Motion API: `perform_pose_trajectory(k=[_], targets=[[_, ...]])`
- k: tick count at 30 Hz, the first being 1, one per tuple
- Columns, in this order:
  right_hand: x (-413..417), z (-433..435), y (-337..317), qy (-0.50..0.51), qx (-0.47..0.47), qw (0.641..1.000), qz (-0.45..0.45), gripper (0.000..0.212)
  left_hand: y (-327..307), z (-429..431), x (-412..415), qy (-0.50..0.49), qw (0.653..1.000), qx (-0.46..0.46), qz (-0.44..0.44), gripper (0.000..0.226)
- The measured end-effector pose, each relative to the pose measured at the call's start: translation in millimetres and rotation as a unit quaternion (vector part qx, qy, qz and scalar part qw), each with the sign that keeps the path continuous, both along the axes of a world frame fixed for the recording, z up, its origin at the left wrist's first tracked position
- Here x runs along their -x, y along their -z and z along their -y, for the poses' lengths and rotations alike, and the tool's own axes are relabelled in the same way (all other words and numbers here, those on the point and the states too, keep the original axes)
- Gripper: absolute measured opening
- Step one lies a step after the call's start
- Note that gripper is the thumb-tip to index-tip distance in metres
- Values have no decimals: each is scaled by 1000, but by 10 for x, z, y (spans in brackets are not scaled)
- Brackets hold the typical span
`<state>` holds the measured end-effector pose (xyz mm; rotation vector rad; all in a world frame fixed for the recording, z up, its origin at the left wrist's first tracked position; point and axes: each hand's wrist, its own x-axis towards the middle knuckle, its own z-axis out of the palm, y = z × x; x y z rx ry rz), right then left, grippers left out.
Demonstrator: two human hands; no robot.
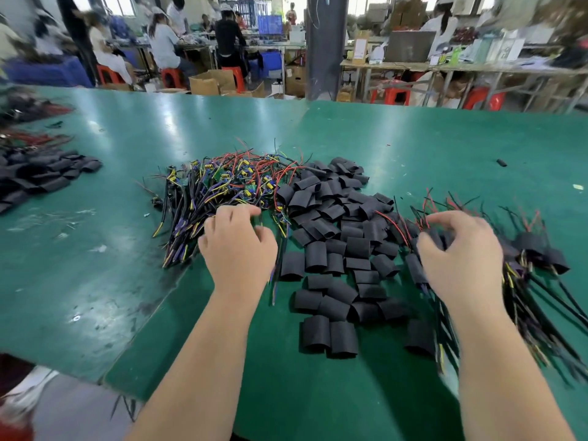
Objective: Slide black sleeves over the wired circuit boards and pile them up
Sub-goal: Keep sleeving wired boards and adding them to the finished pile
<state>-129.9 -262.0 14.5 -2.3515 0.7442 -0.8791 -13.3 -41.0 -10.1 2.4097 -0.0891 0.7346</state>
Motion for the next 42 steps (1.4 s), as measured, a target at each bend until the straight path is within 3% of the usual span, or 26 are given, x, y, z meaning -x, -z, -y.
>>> perform_pose_trajectory(k=[3,6,8,12,15,17,19,22,23,25,27,29,31,33,36,39,42], targets=[[-50,-87,45,-42,13,999,-3,22,-162,-117,-317,-42,993,-112,6,33],[-75,-129,64,-56,10,998,2,21,-213,-298,-620,-54,968,-222,-102,22],[-78,-137,82,-61,-4,998,1,21,-210,-364,-720,-38,958,-236,-156,21],[-99,-128,127,-68,-33,997,-2,21,-251,-351,-688,-49,974,-193,-110,19],[-112,-160,120,-77,-81,994,16,16,-363,-346,-561,-30,998,-63,-11,16],[-132,-189,116,-105,-156,982,30,15,-450,-333,-460,52,998,10,24,12],[-146,-254,103,-191,-294,935,50,17,-506,-289,-317,140,989,27,35,6],[-140,-384,88,-349,-514,775,118,44,-482,-203,-80,237,971,-9,37,8],[-141,-404,77,-371,-542,742,134,53,-449,-180,-16,259,965,-29,35,9],[-154,-425,63,-366,-568,718,166,52,-376,-143,68,288,955,-73,21,10],[-163,-446,46,-333,-572,725,189,26,-303,-109,114,302,948,-101,-17,6],[-182,-462,77,-300,-554,752,192,3,-244,-44,191,316,942,-93,-59,16],[-203,-487,108,-283,-546,768,179,16,-211,76,281,348,932,-59,-84,33],[-217,-489,138,-272,-549,772,167,15,-202,207,336,365,925,-53,-88,42],[-235,-448,171,-244,-547,784,167,11,-176,315,306,377,912,-120,-107,48],[-241,-407,196,-236,-493,823,157,13,-124,340,280,404,893,-141,-141,47],[-232,-403,212,-249,-450,846,139,19,-52,291,264,407,895,-91,-156,39]])
